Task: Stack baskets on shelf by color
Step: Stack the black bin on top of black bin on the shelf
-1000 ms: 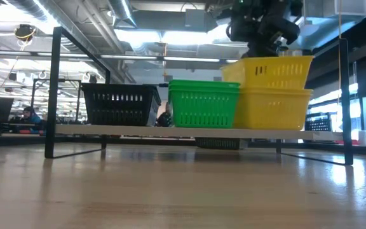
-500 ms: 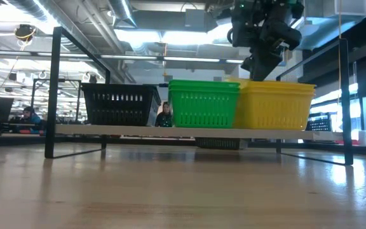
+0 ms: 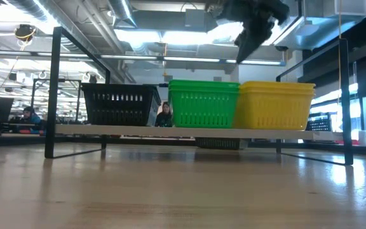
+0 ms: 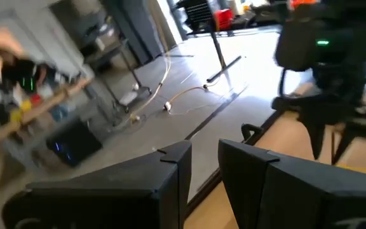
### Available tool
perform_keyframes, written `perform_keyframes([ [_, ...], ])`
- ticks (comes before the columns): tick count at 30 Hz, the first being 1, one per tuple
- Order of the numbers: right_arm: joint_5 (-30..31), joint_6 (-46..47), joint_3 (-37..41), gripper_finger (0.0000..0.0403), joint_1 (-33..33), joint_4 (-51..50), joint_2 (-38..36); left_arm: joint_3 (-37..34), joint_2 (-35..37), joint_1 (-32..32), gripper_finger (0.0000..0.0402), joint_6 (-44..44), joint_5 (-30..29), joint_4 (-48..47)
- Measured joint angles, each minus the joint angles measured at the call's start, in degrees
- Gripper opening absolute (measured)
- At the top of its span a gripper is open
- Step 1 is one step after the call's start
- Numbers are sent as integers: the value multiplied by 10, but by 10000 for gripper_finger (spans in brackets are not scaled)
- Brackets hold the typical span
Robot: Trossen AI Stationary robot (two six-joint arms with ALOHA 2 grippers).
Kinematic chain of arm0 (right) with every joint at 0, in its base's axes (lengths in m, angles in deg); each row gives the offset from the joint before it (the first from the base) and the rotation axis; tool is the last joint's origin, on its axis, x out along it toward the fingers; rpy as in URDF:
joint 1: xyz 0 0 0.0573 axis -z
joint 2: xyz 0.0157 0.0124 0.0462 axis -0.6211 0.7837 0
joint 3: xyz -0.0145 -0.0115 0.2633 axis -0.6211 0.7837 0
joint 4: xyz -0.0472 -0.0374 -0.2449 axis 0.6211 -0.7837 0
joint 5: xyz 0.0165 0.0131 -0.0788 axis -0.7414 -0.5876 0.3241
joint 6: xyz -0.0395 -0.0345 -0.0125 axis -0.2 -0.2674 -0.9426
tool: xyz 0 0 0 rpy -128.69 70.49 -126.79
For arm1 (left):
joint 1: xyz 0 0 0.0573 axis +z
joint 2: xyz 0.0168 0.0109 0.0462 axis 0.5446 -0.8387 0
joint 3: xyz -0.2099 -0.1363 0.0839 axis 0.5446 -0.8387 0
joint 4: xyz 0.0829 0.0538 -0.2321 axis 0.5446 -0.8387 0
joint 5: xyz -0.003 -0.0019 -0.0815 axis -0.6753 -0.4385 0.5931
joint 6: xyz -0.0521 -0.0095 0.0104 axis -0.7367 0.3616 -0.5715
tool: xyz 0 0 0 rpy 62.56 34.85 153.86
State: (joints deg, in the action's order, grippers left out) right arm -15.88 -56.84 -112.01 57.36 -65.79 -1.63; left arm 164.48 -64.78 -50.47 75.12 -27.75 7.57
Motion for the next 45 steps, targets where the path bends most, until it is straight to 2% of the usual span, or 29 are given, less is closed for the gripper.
perform_keyframes([
  [3,0,-7,-34,112,0,-11,-2,0,0,28,73,-62,18,-2],
  [7,13,-25,-71,113,1,-13,-14,-1,5,90,73,-79,93,-24],
  [13,40,-32,-97,113,44,-5,-37,-1,5,228,73,-180,293,-85],
  [17,37,-20,-98,113,101,-2,-37,-1,-5,324,73,-189,417,-106],
  [21,8,-15,-98,113,153,21,-20,-1,-22,402,73,-189,502,-116],
  [25,-20,45,-97,113,199,58,13,0,-34,453,73,-187,552,-121],
  [28,-42,97,-97,113,226,69,50,0,-45,483,73,-153,606,-124],
  [35,-38,179,-97,113,244,78,147,0,-73,546,73,-85,712,-122],
  [41,23,193,-97,113,245,98,225,0,-90,565,73,-46,732,-122],
  [45,29,194,-97,113,245,98,259,0,-90,566,73,-26,733,-123],
])
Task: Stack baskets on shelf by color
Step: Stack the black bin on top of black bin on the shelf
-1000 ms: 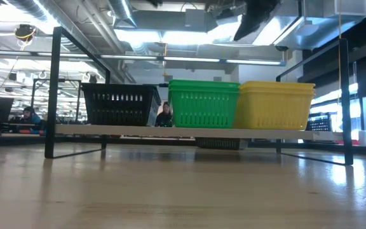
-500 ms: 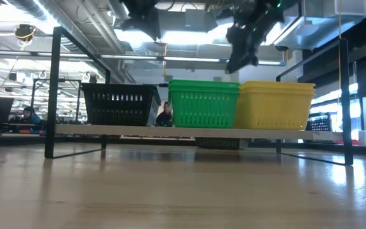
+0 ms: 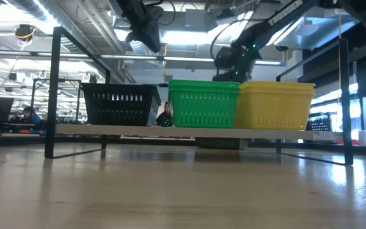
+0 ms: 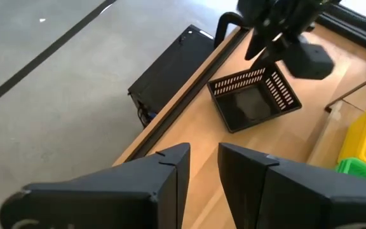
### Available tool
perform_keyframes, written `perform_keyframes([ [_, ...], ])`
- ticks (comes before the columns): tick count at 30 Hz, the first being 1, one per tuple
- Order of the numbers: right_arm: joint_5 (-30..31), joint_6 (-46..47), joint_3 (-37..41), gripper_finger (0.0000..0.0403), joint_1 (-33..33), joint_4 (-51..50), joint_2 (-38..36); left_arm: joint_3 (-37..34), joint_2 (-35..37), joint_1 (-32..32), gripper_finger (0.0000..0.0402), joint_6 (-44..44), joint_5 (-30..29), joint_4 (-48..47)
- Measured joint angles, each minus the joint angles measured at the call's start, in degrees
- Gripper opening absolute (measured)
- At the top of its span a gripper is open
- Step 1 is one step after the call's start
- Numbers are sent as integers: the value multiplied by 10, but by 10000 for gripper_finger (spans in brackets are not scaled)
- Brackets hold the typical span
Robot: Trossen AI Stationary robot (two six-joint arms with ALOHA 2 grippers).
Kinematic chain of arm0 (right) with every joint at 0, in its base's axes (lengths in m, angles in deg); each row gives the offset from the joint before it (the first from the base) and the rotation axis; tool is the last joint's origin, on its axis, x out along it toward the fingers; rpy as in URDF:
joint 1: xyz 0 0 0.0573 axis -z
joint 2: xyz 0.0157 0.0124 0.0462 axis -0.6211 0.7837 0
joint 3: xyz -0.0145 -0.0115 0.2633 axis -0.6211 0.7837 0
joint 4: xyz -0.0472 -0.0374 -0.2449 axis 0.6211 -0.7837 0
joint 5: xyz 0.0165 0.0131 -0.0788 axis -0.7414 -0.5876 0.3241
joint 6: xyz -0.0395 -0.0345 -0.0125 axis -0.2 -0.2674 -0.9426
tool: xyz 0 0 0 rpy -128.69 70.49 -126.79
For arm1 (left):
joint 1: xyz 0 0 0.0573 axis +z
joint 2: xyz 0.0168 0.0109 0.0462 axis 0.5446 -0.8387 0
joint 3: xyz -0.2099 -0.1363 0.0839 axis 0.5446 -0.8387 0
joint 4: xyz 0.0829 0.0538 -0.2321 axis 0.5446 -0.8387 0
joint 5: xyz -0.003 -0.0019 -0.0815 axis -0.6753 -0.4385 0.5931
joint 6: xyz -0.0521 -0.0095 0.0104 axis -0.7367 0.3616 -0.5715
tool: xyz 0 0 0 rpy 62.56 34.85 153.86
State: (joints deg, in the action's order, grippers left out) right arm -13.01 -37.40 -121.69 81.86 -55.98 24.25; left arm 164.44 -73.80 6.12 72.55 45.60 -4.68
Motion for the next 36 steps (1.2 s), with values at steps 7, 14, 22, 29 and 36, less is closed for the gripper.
perform_keyframes([
  [7,26,-11,0,113,0,5,27,0,0,-1,73,5,0,-1],
  [14,27,-34,0,113,0,13,36,0,0,-1,73,25,0,-1],
  [22,30,-33,0,113,0,17,68,0,0,-1,73,33,0,-1],
  [29,55,-32,0,113,0,19,97,0,1,-1,73,33,0,-1],
  [36,46,-31,0,90,0,15,103,0,1,-1,73,34,-1,-2],
])
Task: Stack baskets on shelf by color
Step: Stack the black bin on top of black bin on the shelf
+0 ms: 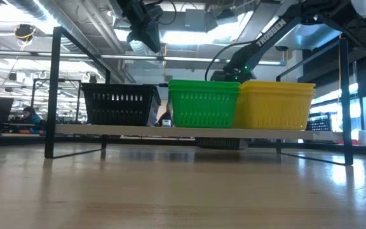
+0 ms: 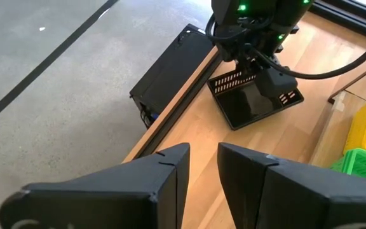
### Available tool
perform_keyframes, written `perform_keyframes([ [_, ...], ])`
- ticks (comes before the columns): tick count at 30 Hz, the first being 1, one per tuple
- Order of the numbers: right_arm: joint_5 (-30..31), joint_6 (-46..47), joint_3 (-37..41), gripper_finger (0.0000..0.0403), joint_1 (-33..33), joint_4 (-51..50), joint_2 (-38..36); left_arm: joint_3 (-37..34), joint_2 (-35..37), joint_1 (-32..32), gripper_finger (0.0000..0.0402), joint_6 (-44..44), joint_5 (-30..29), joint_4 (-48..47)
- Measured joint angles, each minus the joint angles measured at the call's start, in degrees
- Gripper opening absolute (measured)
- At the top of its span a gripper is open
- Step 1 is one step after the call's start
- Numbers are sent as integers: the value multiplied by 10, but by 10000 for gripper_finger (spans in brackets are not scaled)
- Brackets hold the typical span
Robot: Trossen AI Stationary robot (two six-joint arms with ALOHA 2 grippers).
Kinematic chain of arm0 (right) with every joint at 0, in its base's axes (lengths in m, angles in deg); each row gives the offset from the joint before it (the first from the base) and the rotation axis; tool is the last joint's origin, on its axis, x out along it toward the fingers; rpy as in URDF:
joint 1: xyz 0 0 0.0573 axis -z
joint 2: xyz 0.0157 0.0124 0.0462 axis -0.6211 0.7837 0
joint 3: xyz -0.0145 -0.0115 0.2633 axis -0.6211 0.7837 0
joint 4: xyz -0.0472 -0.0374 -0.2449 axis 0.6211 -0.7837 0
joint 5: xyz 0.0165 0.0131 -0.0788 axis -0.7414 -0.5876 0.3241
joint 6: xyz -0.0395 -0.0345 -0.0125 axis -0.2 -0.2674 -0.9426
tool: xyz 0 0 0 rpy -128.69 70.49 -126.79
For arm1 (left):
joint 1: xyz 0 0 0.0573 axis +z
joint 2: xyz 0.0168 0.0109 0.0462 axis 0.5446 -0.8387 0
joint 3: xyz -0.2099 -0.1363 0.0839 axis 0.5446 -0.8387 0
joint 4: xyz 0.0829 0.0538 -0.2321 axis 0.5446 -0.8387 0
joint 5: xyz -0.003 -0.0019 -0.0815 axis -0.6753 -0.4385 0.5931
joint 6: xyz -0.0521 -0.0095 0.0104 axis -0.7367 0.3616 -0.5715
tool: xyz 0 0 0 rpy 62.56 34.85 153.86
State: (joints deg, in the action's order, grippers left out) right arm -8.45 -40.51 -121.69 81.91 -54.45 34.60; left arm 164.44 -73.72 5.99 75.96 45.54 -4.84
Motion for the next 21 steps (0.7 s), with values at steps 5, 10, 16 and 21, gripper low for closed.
perform_keyframes([
  [5,-15,30,-9,11,0,-21,-5,0,0,0,73,0,0,0],
  [10,-15,48,-70,5,0,-110,-6,0,0,0,73,2,0,0],
  [16,9,76,-189,2,-9,-206,-6,0,0,0,73,39,-2,0],
  [21,24,147,-297,2,-27,-294,-6,0,0,0,73,64,-4,0],
])
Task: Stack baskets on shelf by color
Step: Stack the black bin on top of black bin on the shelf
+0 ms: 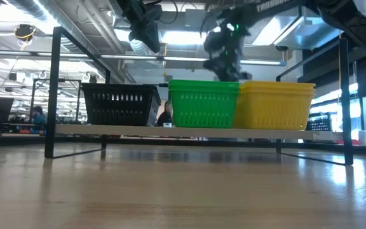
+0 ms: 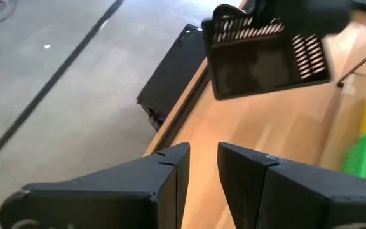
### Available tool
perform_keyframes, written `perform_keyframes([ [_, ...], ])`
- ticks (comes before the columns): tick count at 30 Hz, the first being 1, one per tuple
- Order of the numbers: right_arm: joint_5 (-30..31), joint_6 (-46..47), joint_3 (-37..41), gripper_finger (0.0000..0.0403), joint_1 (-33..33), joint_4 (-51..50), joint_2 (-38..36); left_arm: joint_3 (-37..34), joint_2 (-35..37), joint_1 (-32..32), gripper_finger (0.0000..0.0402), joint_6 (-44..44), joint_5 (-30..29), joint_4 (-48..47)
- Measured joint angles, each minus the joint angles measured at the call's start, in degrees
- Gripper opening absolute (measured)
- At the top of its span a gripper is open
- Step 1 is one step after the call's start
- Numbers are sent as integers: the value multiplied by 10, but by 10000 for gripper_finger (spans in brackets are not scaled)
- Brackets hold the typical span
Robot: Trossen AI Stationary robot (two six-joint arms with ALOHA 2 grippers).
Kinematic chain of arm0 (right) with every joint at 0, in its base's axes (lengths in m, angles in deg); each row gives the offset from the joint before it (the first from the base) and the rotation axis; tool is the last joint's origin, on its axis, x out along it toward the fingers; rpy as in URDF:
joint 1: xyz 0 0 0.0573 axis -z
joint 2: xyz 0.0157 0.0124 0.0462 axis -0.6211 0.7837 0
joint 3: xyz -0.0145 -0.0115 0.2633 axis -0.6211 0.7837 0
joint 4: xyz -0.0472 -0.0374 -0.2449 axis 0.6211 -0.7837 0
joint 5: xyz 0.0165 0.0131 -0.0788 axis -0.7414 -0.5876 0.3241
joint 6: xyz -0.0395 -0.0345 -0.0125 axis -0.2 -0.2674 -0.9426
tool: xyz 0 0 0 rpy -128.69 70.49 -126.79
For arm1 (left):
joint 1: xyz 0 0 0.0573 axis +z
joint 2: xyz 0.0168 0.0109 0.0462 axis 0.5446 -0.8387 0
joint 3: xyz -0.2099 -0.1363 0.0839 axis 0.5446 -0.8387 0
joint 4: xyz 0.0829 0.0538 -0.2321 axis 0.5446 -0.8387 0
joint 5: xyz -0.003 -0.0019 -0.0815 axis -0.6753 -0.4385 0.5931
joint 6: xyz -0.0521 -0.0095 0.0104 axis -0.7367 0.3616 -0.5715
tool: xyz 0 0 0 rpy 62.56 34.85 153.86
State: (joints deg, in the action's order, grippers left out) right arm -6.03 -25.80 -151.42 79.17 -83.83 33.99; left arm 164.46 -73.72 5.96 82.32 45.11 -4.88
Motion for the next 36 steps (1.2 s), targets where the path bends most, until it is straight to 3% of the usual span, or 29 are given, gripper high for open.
perform_keyframes([
  [5,4,29,-101,1,-23,-49,-1,1,4,0,73,46,-54,2],
  [9,55,49,-154,1,-55,-101,-4,1,4,3,73,88,-72,1],
  [14,68,150,-131,0,-107,-148,-45,1,29,23,73,138,-14,-14],
  [18,101,280,-133,0,-163,-141,-61,1,54,40,73,157,16,-14],
  [24,100,489,-133,0,-266,-126,-63,0,82,56,73,194,41,-16],
  [29,101,632,-133,0,-345,-39,-61,1,98,75,73,220,38,-16],
  [31,130,683,-131,0,-372,-9,-61,0,106,83,73,221,44,-18],
  [36,165,768,-74,0,-422,62,-61,0,133,105,73,257,152,-70],
])
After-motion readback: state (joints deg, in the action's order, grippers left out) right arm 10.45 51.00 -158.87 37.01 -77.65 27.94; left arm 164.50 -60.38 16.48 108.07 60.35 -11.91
